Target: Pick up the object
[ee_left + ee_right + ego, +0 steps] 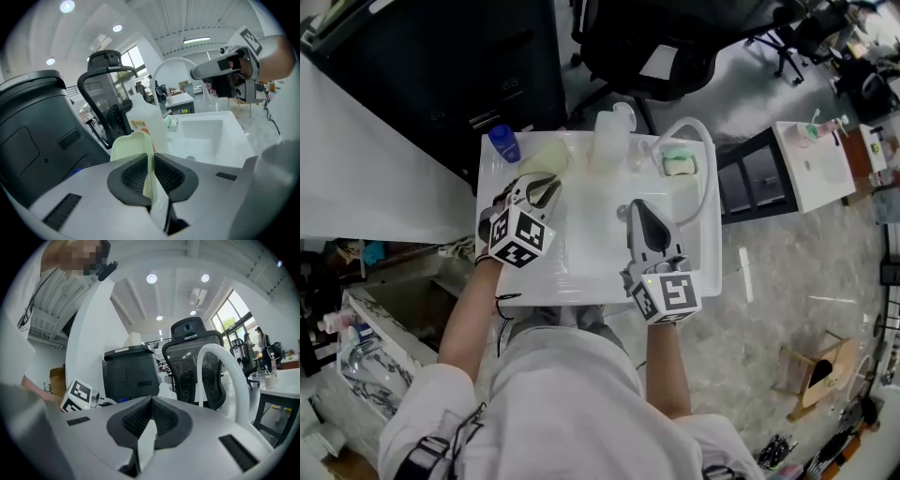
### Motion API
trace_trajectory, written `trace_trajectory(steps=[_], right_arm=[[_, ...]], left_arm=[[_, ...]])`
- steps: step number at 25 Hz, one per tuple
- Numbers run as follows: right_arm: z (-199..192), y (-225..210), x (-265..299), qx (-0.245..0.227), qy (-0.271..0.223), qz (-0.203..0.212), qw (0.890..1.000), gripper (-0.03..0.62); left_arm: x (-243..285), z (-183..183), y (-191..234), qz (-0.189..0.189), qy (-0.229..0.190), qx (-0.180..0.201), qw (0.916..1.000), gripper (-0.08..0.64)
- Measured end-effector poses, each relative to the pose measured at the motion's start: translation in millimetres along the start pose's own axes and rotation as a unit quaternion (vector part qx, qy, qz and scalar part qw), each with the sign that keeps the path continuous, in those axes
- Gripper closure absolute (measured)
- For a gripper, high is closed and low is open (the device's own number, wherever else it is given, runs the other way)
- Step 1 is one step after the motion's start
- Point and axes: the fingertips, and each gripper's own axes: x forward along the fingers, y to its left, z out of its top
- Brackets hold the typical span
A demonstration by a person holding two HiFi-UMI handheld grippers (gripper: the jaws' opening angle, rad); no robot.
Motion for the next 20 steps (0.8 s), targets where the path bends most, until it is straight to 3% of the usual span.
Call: trace_trajectory(steps=[10, 20], right_arm=[[22.8, 13.2, -28.3, 0.000, -0.023, 0.013, 1.000, 0.586], [41.4, 22.4, -47.1, -0.006, -0.045, 0.017, 0.999, 0.586]], left_arm=[[-82.2, 30.0, 4.6, 0.079, -0.063, -0.076, 0.9920, 0.502], [-162.2, 49.3, 18.7, 0.153, -0.134, -0.124, 0.9712, 0.502]])
